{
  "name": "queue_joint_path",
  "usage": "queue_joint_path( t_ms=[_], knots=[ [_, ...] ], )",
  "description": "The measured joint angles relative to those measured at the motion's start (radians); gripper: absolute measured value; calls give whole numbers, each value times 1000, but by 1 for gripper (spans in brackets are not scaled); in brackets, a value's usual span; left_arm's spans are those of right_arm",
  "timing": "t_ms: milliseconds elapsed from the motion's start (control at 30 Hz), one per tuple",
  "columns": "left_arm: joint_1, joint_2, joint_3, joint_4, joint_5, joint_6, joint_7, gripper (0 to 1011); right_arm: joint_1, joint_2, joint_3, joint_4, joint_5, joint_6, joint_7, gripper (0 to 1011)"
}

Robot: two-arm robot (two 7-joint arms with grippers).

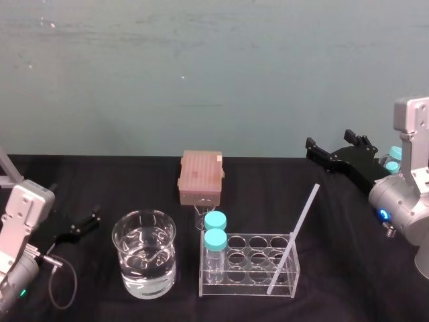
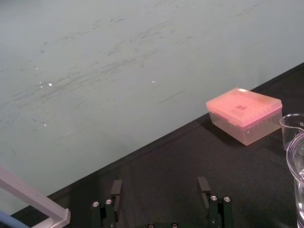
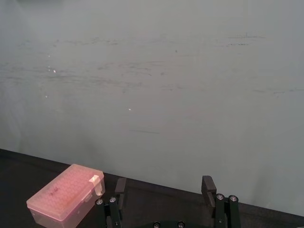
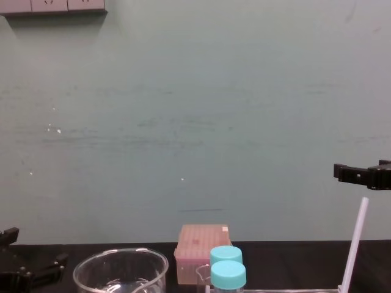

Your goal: Pick up the stirring rod with one hand, then place it down.

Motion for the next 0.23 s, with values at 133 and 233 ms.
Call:
queue_joint_path(
  t_ms=[133, 233],
  knots=[
    [0, 0, 0, 0, 0, 0, 0, 1005, 0, 0, 0, 0, 0, 0, 0, 1003],
    [0, 0, 0, 0, 0, 0, 0, 1005, 0, 0, 0, 0, 0, 0, 0, 1003]
  ],
)
